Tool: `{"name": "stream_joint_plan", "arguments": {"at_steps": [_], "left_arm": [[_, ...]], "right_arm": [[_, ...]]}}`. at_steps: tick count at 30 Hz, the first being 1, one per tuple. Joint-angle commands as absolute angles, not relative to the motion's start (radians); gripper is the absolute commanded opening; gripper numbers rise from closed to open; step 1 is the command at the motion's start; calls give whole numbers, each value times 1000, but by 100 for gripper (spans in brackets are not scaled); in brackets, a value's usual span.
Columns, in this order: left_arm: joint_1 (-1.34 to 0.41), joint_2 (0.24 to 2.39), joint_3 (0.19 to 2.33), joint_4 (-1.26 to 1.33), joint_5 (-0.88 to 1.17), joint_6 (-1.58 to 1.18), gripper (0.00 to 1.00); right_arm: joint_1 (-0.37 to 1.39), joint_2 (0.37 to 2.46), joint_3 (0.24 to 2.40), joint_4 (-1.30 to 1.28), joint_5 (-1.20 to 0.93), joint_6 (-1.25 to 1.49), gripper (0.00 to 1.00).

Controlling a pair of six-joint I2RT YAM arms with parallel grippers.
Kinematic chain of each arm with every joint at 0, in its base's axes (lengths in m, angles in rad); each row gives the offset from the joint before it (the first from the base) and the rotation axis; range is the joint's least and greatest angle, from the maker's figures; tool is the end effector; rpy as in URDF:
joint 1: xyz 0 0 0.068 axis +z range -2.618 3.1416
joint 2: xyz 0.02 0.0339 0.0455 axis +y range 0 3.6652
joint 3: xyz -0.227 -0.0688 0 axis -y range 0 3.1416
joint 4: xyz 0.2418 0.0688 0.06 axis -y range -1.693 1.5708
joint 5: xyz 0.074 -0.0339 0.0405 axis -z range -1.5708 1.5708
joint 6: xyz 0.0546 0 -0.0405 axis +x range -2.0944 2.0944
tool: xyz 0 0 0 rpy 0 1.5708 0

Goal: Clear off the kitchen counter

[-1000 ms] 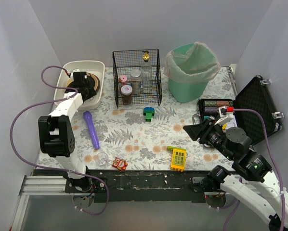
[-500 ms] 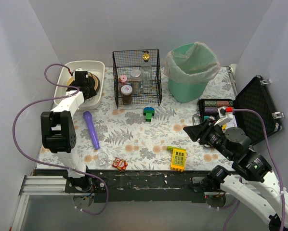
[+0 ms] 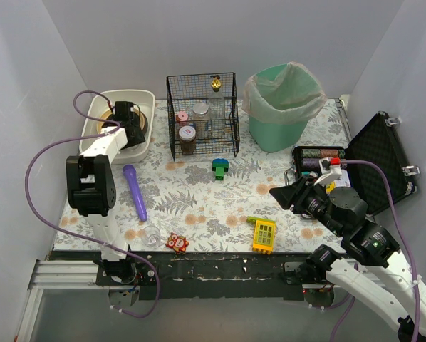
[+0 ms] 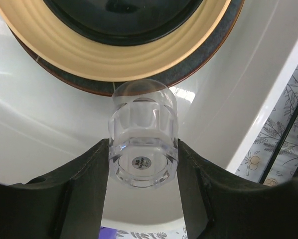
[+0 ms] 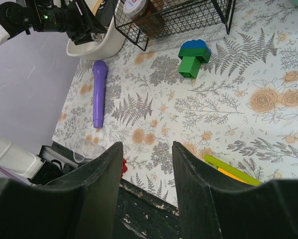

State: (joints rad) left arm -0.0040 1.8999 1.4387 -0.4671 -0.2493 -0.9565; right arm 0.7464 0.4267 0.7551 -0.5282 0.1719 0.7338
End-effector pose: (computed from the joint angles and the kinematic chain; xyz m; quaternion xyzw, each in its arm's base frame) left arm 0.4127 0.0118 0.1728 -0.4665 0.8187 -0.0401 0.3324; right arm 0.1151 0.0937 0.3169 0.0495 0.7716 0.3763 0.5105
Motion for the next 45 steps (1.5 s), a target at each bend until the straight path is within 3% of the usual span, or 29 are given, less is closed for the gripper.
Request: {"name": "stream_joint_plan", "arguments": {"at_steps": [1, 5, 8, 18, 23, 32, 42, 45], "left_arm": [[-2, 1908, 1460, -495, -258, -950, 45], [-2, 1916, 1459, -499, -264, -951, 67], [-2, 1914, 1463, -499, -262, -954, 73], [-2, 1902, 1462, -495, -245, -959, 75], [-2, 1901, 1454, -495, -219, -954, 71], [-2, 1875, 1401, -506, -176, -953, 52], [-2, 1804, 1433, -537, -189, -956, 4], [-2, 1746, 1454, -554, -178, -963, 0]], "right_arm": [[744, 434, 752, -496, 169, 736, 52], [744, 440, 752, -495, 167, 736, 52], [744, 448, 752, -492, 164, 736, 52], [745, 446, 744, -488, 158, 744, 52], [744, 445, 746, -488, 155, 744, 52], [744, 446, 738, -474, 152, 747, 52], [744, 434, 733, -480, 156, 752, 52], [744, 430, 726, -479, 152, 756, 52]]}}
